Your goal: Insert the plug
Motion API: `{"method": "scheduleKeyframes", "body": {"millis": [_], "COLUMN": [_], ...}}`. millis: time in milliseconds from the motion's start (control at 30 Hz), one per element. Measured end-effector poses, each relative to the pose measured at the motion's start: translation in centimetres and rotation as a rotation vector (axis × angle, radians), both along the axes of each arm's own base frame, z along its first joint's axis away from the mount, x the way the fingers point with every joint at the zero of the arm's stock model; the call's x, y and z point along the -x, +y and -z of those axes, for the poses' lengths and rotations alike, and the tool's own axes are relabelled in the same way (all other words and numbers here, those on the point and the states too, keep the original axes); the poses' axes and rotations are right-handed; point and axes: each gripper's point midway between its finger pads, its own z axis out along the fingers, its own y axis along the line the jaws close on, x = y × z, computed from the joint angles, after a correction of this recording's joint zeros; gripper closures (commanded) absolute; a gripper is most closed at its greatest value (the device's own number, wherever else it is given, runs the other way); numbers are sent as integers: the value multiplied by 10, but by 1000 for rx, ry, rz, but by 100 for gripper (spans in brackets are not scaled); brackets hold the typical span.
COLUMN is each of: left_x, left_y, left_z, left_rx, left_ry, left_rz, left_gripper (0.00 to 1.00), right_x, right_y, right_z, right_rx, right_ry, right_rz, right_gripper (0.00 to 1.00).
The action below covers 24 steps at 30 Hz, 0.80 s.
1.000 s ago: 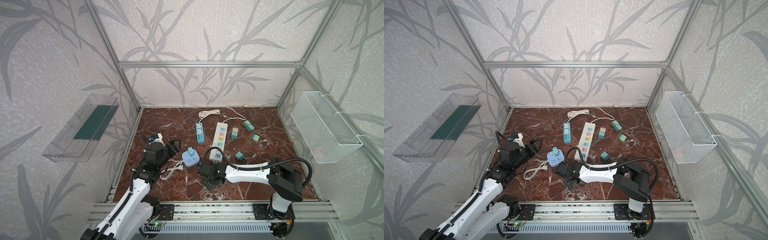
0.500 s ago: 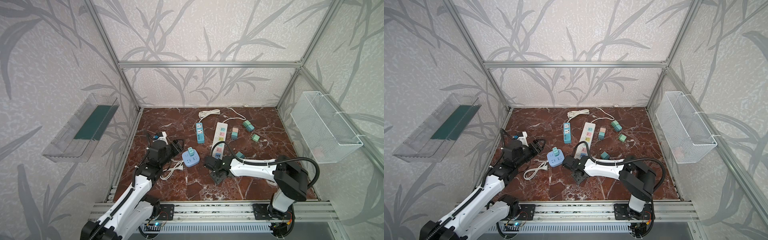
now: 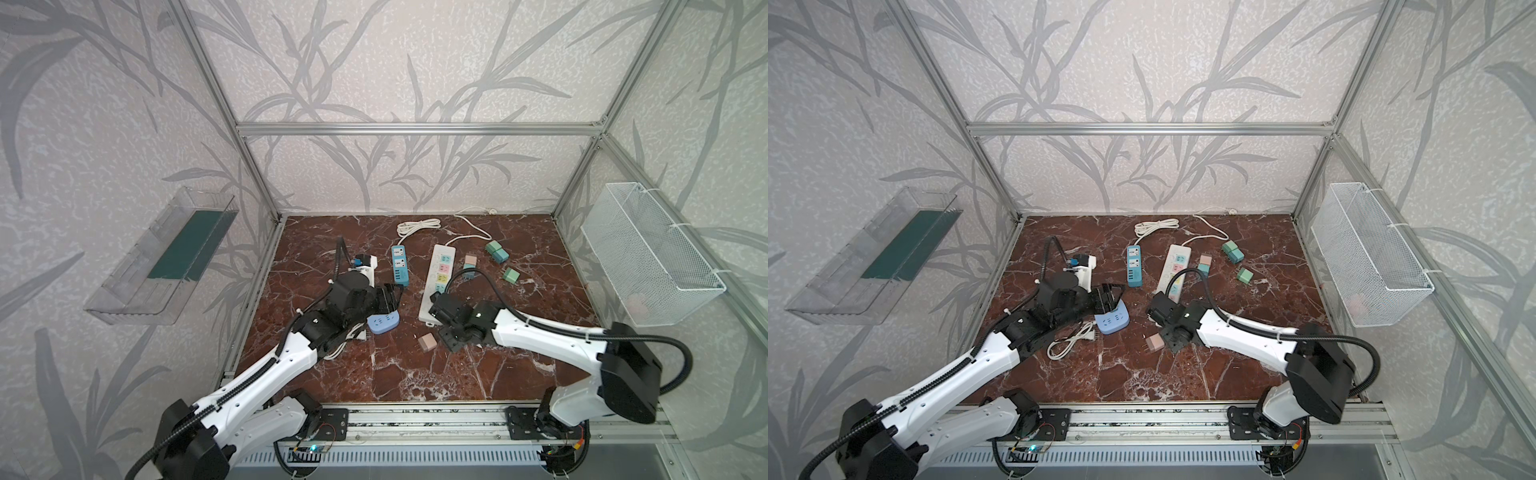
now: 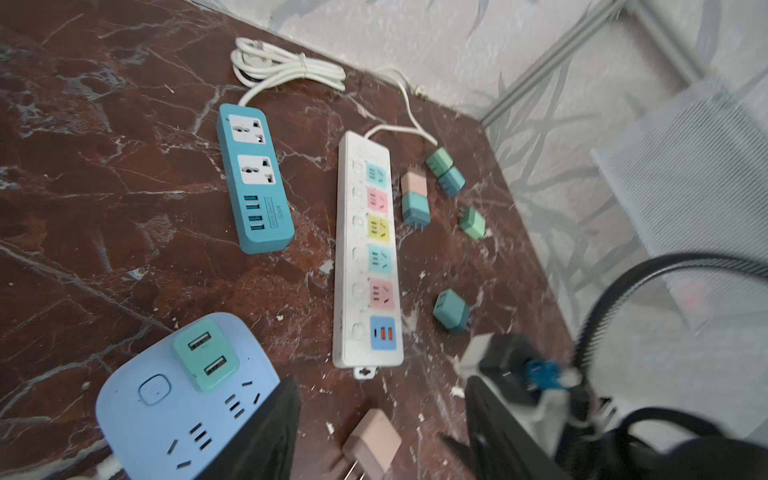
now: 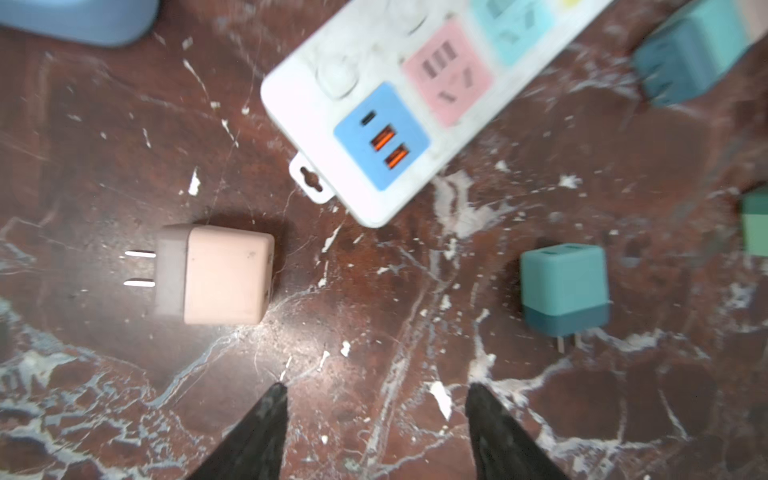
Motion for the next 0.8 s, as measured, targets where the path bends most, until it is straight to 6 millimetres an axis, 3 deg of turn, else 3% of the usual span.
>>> {"method": "scheduleKeyframes", "body": {"millis": [133, 267, 367, 500, 633, 800], "left_x": [11, 21, 25, 38, 59, 70], "left_y": [-18, -33, -48, -64, -78, -89], "left_z": [18, 48, 69, 94, 118, 147], "left_rx": [-178, -327, -414, -506, -589, -681], "left_ry": [-9, 54, 116, 173, 219, 258], "left_rz": [96, 192, 271, 389, 517, 612], "left_gripper": [41, 40, 37, 32, 32, 32], "right_x": [-6, 2, -2, -2, 1, 3], "right_y": [-28, -60, -74, -77, -73, -67], "right_z": [-25, -9, -7, -9, -9, -11], "right_rx": [-141, -206, -278, -388, -441, -481], "right_ry": [-140, -164, -131, -105, -67, -45], "right_rz": [90, 178, 265, 299, 299, 282], "right_gripper": [27, 27, 28, 35, 32, 28]}}
